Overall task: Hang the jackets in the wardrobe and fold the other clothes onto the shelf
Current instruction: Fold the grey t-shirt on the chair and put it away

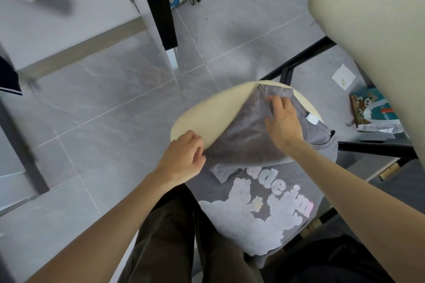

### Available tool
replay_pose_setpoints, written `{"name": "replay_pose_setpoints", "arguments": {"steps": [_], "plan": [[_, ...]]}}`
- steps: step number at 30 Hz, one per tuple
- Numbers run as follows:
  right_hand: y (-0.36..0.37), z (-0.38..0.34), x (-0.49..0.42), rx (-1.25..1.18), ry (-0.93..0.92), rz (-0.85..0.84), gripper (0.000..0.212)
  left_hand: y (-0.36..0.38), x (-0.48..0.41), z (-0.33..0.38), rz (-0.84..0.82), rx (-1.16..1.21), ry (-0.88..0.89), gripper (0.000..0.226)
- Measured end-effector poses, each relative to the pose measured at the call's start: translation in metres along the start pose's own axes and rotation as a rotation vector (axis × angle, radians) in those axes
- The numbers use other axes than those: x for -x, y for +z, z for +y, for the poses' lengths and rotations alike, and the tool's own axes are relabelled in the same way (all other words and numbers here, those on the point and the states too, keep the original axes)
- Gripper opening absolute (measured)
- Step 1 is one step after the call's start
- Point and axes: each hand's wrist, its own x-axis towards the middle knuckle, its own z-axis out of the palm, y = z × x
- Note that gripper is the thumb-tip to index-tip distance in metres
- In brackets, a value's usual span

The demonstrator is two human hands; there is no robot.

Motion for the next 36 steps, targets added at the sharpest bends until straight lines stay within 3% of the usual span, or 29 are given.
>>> {"name": "replay_pose_setpoints", "arguments": {"steps": [2,4,7,9,14,18,21,24,26,29,32,34,36], "plan": [[-0.003,-0.015,-0.014,0.035,-0.159,-0.038,0.054,0.003,-0.009,0.008,-0.005,0.125,-0.210,0.015],[-0.005,-0.027,-0.031,0.211,-0.206,-0.182,0.055,0.009,-0.019,0.014,-0.128,0.123,-0.318,0.033],[-0.003,-0.032,-0.042,0.456,-0.201,-0.255,0.041,0.018,-0.029,0.017,-0.214,0.064,-0.316,0.027],[-0.003,-0.030,-0.043,0.492,-0.186,-0.238,0.039,0.020,-0.031,0.013,-0.218,0.070,-0.298,0.026],[-0.007,-0.043,-0.053,0.257,-0.209,-0.057,0.032,0.007,-0.031,0.002,-0.045,0.080,-0.243,0.021],[-0.003,-0.063,-0.071,-0.043,-0.176,0.032,0.027,-0.012,-0.042,-0.010,0.143,0.031,-0.298,0.018],[0.001,-0.070,-0.078,-0.232,-0.189,0.015,0.026,-0.022,-0.055,-0.016,0.225,-0.047,-0.347,0.015],[0.002,-0.061,-0.070,-0.317,-0.217,-0.068,0.039,-0.024,-0.064,-0.013,0.378,-0.042,-0.489,0.011],[0.006,-0.045,-0.057,-0.320,-0.136,-0.065,0.040,-0.022,-0.064,-0.005,0.466,0.062,-0.595,0.020],[0.016,-0.020,-0.034,-0.350,0.161,0.016,0.034,-0.010,-0.054,0.008,0.496,0.178,-0.708,0.038],[0.028,0.002,-0.013,-0.471,0.425,-0.084,0.045,0.011,-0.039,0.022,0.437,0.468,-0.889,0.059],[0.034,0.010,-0.005,-0.540,0.499,-0.152,0.047,0.023,-0.032,0.033,0.434,0.758,-0.942,0.069],[0.037,0.013,0.001,-0.570,0.483,-0.204,0.038,0.035,-0.027,0.039,0.437,0.861,-0.906,0.071]]}}
